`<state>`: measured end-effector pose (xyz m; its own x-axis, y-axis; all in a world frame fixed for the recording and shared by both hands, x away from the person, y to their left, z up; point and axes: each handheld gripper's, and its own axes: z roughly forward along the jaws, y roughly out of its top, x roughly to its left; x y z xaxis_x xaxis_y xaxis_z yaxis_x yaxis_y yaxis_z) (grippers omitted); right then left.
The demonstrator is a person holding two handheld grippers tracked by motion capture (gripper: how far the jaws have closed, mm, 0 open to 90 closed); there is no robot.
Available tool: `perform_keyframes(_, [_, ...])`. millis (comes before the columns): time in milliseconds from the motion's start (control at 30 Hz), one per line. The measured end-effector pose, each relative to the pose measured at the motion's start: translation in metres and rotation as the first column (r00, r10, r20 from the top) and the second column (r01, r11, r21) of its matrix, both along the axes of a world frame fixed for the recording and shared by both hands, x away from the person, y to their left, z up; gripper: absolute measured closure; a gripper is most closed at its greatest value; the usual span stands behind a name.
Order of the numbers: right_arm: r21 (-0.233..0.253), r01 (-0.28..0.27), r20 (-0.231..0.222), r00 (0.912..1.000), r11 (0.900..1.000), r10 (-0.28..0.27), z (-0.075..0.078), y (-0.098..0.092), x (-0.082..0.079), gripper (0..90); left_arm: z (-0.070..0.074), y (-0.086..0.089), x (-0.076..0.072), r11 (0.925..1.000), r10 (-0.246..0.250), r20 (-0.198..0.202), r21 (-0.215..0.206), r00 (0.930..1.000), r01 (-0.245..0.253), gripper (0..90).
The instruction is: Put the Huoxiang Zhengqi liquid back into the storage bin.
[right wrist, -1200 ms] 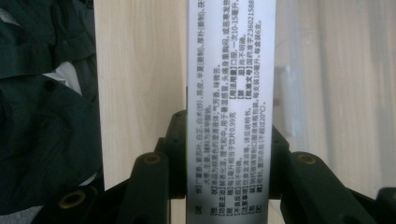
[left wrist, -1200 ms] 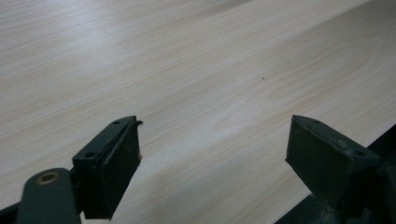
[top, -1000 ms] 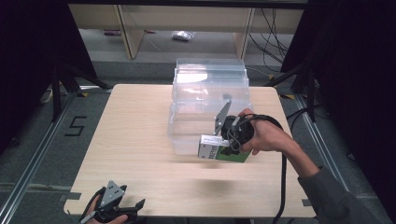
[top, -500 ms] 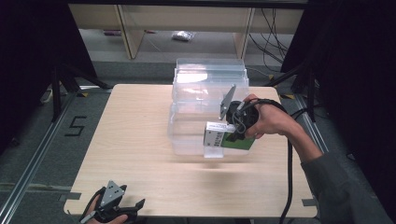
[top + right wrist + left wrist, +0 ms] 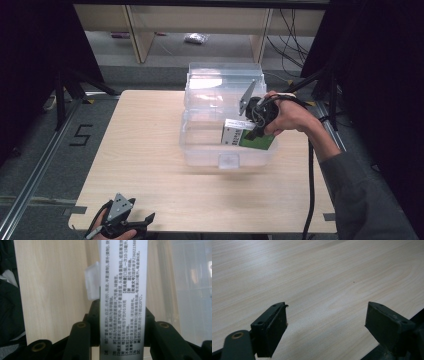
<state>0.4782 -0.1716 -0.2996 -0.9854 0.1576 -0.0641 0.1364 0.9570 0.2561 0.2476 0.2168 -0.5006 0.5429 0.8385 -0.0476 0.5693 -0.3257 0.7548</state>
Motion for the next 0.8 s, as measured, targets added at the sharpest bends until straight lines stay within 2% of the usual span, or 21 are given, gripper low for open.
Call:
perform_keyframes(33, [-0.003, 0.022, -0.008, 0.9997, 1.0, -0.022, -0.002, -0.002, 0.003, 64.8, 0.0, 0.0, 0.0, 1.0, -0.002, 0.0, 0.001, 1.0, 0.002, 16.8])
perform_keyframes(100, [0.001, 0.005, -0.005, 1.0, 1.0, -0.005, -0.004, -0.002, 0.007, 64.8, 0.0, 0.0, 0.0, 1.0, 0.0, 0.002, -0.001, 1.0, 0.0, 16.8])
perform_keyframes(167, [-0.003, 0.025, -0.006, 0.9997, 1.0, -0.025, -0.007, -0.003, 0.011, 64.8, 0.0, 0.0, 0.0, 1.0, -0.003, 0.001, 0.001, 1.0, 0.003, 16.8])
perform_keyframes(267, [-0.002, 0.017, -0.002, 0.9999, 1.0, -0.017, -0.011, -0.003, 0.018, 64.8, 0.0, 0.0, 0.0, 1.0, -0.003, -0.002, 0.006, 1.0, 0.003, 16.8])
perform_keyframes(300, [-0.008, 0.031, -0.011, 0.9995, 0.999, -0.031, -0.013, -0.003, 0.019, 64.8, -0.001, 0.0, 0.0, 1.0, -0.001, 0.0, -0.001, 1.0, 0.001, 16.8])
perform_keyframes(400, [-0.019, 0.021, -0.015, 0.9997, 1.0, -0.021, -0.018, -0.002, 0.026, 64.8, 0.0, 0.0, 0.0, 1.0, 0.003, -0.001, 0.001, 1.0, -0.003, 16.8])
perform_keyframes(433, [-0.032, -0.014, 0.001, 0.9999, 0.999, 0.014, -0.019, -0.003, 0.03, 64.8, 0.0, 0.0, 0.0, 1.0, 0.006, -0.004, 0.003, 1.0, -0.006, 16.8])
perform_keyframes(467, [-0.02, 0.016, -0.013, 0.9998, 1.0, -0.016, -0.021, -0.002, 0.031, 64.8, 0.0, 0.001, 0.0, 1.0, 0.005, -0.002, 0.001, 1.0, -0.005, 16.8])
perform_keyframes(500, [-0.034, 0.004, 0.0, 1.0, 0.999, -0.004, -0.022, -0.003, 0.034, 64.8, -0.001, 0.0, 0.001, 1.0, 0.004, -0.002, -0.003, 1.0, -0.004, 16.8])
perform_keyframes(567, [-0.036, 0.0, -0.004, 1.0, 0.999, 0.0, -0.026, -0.004, 0.038, 64.8, 0.0, 0.001, 0.0, 1.0, -0.002, -0.006, 0.001, 1.0, 0.002, 16.8])
perform_keyframes(600, [-0.047, 0.027, -0.011, 0.9996, 0.999, -0.028, -0.028, -0.005, 0.039, 64.8, -0.001, 0.0, 0.0, 1.0, 0.002, -0.002, -0.006, 1.0, -0.002, 16.8])
perform_keyframes(667, [-0.05, 0.019, -0.005, 0.9998, 0.999, -0.019, -0.031, -0.006, 0.043, 64.8, -0.001, 0.0, 0.001, 0.9999, 0.014, 0.0, -0.004, 0.9999, -0.014, 16.8])
perform_keyframes(700, [-0.058, 0.042, -0.008, 0.9991, 0.997, -0.043, -0.034, -0.008, 0.045, 64.8, -0.001, 0.0, 0.001, 0.9998, 0.016, 0.001, -0.008, 0.9999, -0.016, 16.8])
perform_keyframes(767, [-0.06, 0.035, -0.006, 0.9994, 0.998, -0.035, -0.036, -0.008, 0.048, 64.8, -0.002, 0.0, 0.001, 0.9999, 0.013, 0.0, -0.008, 0.9999, -0.013, 16.8])
perform_keyframes(800, [-0.064, 0.052, -0.013, 0.9985, 0.997, -0.053, -0.037, -0.009, 0.049, 64.8, -0.002, 0.0, 0.001, 0.9998, 0.016, 0.002, -0.013, 0.9999, -0.016, 16.8])
